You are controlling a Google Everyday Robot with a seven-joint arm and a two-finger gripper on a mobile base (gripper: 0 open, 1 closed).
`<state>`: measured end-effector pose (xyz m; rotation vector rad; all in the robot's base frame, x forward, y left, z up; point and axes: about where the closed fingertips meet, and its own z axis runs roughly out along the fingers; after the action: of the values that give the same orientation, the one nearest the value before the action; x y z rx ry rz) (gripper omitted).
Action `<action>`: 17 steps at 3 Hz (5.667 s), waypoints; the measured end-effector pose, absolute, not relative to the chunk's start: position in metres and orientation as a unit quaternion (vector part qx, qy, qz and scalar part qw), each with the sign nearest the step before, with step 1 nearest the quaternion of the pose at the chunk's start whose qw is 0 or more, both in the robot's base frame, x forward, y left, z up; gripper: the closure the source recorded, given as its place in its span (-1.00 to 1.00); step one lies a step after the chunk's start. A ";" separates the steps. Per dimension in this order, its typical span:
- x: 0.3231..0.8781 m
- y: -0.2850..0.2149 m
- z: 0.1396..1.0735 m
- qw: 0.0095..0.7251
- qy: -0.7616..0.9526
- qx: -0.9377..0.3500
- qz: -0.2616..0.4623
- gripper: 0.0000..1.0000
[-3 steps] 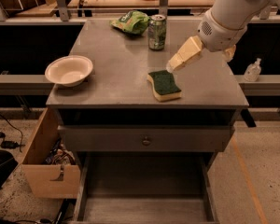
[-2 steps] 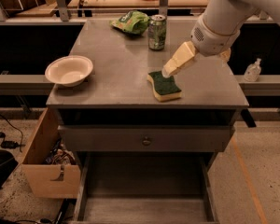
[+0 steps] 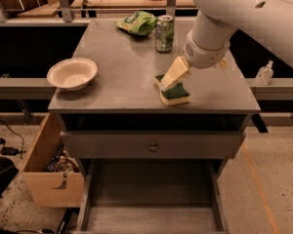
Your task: Place sponge into paper bowl
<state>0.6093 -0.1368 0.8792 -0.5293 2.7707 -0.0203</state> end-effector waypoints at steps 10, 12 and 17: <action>0.608 -0.085 0.833 0.124 0.966 -0.222 -0.042 1.00; 0.601 -0.106 0.885 0.168 0.951 -0.255 -0.044 1.00; 0.594 0.002 1.025 0.272 0.821 -0.479 -0.153 1.00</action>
Offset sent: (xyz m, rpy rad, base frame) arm 0.0001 0.0306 -0.0238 -0.0144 0.0206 0.0507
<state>0.5945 0.0022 1.0254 -1.2882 2.2098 -0.4107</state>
